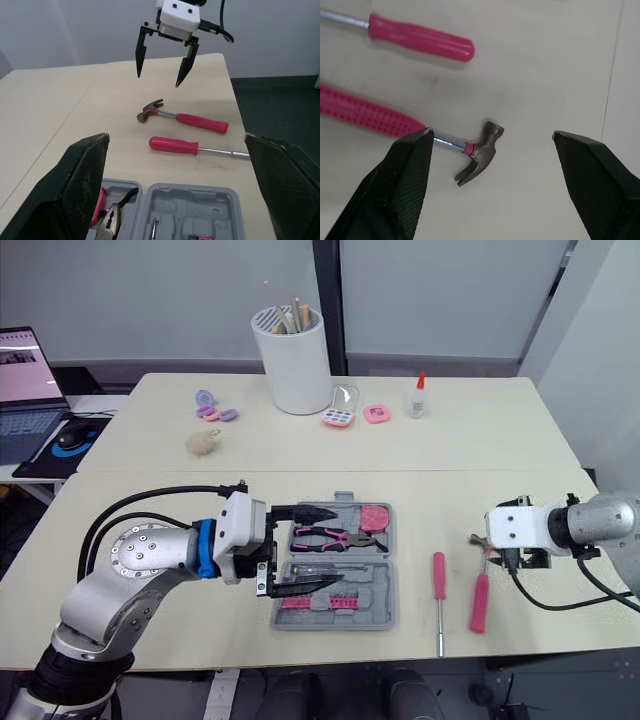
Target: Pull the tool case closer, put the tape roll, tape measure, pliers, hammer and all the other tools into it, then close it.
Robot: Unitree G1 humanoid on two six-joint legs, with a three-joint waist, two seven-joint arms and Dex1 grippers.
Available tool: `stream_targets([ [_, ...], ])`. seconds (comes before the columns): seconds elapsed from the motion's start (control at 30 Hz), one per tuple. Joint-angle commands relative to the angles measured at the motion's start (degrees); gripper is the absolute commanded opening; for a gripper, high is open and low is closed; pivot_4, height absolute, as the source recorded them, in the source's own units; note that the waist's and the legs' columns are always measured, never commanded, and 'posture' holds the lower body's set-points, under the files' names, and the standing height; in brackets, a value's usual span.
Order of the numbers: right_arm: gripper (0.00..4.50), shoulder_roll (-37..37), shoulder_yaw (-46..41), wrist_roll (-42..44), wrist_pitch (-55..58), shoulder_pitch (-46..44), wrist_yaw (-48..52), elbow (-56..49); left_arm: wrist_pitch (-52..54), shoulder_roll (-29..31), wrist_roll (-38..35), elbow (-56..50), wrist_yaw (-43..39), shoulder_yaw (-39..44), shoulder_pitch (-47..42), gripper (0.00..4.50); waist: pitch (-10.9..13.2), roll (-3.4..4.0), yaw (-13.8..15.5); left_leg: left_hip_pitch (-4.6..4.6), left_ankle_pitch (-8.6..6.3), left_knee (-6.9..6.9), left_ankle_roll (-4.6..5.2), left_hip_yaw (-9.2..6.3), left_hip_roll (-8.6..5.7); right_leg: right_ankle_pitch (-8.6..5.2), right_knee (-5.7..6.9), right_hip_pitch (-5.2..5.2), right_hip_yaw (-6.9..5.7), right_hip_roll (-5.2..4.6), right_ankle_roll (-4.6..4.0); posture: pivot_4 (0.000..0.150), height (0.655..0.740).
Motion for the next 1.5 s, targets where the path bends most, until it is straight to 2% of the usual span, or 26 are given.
stream_targets([
  [0.03, 4.02, 1.95, 3.66, -7.83, -16.55, -5.91, 0.64, 9.02, -1.63, -0.49, 0.48, -1.1, -0.01, -0.11, -0.8, 4.5, 0.0, 0.0, -0.06, 0.0, 0.0, 0.0, 0.0, 0.01, 0.01, 0.0, 0.0, 0.0, 0.0, -0.01, -0.01, 0.15, 0.74],
  [0.27, 4.02, 8.01, 12.94, -22.07, -40.2, -18.49, -1.18, 27.09, -1.48, -0.5, 0.49, -1.49, 0.24, 0.01, -0.52, 4.5, 0.04, 0.06, -0.05, 0.06, 0.01, 0.02, -0.01, 0.05, 0.01, 0.02, 0.05, 0.0, 0.07, 0.01, -0.03, 0.15, 0.74],
  [0.4, 4.02, 11.07, 17.18, -31.04, -47.59, -23.38, -5.81, 35.61, -0.51, -1.07, 0.58, -2.93, 1.78, -0.36, -0.12, 4.5, 0.04, 0.06, 0.01, 0.06, 0.01, 0.06, -0.01, 0.03, 0.02, 0.02, 0.08, 0.01, 0.08, -0.05, -0.04, 0.15, 0.74],
  [0.6, 4.02, 14.38, 20.98, -37.86, -53.37, -27.03, -11.06, 41.38, 0.93, -0.56, 0.47, -5.64, 3.87, -0.01, 1.95, 4.5, 0.04, 0.07, -0.02, 0.07, 0.01, 0.09, -0.01, 0.04, 0.01, 0.03, 0.11, 0.03, 0.11, -0.11, -0.04, 0.15, 0.74],
  [0.87, 4.02, 17.61, 24.29, -45.99, -54.14, -30.88, -17.63, 46.11, 2.88, -0.65, 0.31, -8.3, 6.74, 0.32, 3.31, 4.5, 0.04, 0.07, -0.04, 0.1, 0.02, 0.14, -0.01, 0.03, 0.01, 0.03, 0.15, 0.05, 0.11, -0.11, -0.05, 0.15, 0.74],
  [0.97, 3.41, 18.98, 25.79, -49.11, -53.67, -31.75, -21.43, 47.81, 3.45, -0.33, 0.0, -9.28, 7.41, 0.68, 4.22, 4.5, 0.03, 0.08, -0.02, 0.11, 0.02, 0.14, -0.01, 0.02, 0.01, 0.03, 0.16, 0.05, 0.1, -0.11, -0.06, 0.15, 0.74],
  [1.1, 2.29, 20.39, 28.08, -53.12, -53.36, -33.69, -25.96, 50.71, 4.18, -0.05, -0.35, -10.2, 7.96, 1.14, 4.95, 4.5, 0.03, 0.08, 0.02, 0.11, 0.02, 0.17, -0.02, 0.02, 0.0, 0.03, 0.17, 0.07, 0.1, -0.12, -0.06, 0.15, 0.74],
  [1.33, 0.7, 21.73, 30.55, -55.45, -53.4, -35.32, -30.23, 55.28, 4.44, 0.31, -0.62, -10.39, 8.19, 1.52, 5.38, 4.5, 0.03, 0.08, -0.04, 0.22, 0.02, 0.22, -0.01, -0.02, 0.0, 0.03, 0.18, 0.23, 0.08, -0.12, -0.06, 0.15, 0.74],
  [1.43, 0.18, 21.22, 30.4, -54.98, -53.98, -35.92, -30.1, 55.84, 4.07, 0.29, -0.5, -10.07, 8.01, 1.32, 5.37, 4.5, 0.03, 0.08, -0.06, 0.44, 0.01, 0.21, -0.01, 0.0, -0.01, 0.03, 0.16, 0.42, 0.11, -0.12, -0.06, 0.15, 0.74],
  [1.5, 0.18, 20.6, 30.25, -55.01, -54.3, -36.21, -30.46, 56.02, 3.66, 0.22, -0.33, -9.67, 7.78, 1.16, 5.33, 4.5, 0.03, 0.08, -0.04, 0.53, 0.01, 0.2, -0.01, -0.02, -0.01, 0.02, 0.16, 0.53, 0.08, -0.12, -0.08, 0.15, 0.74],
])
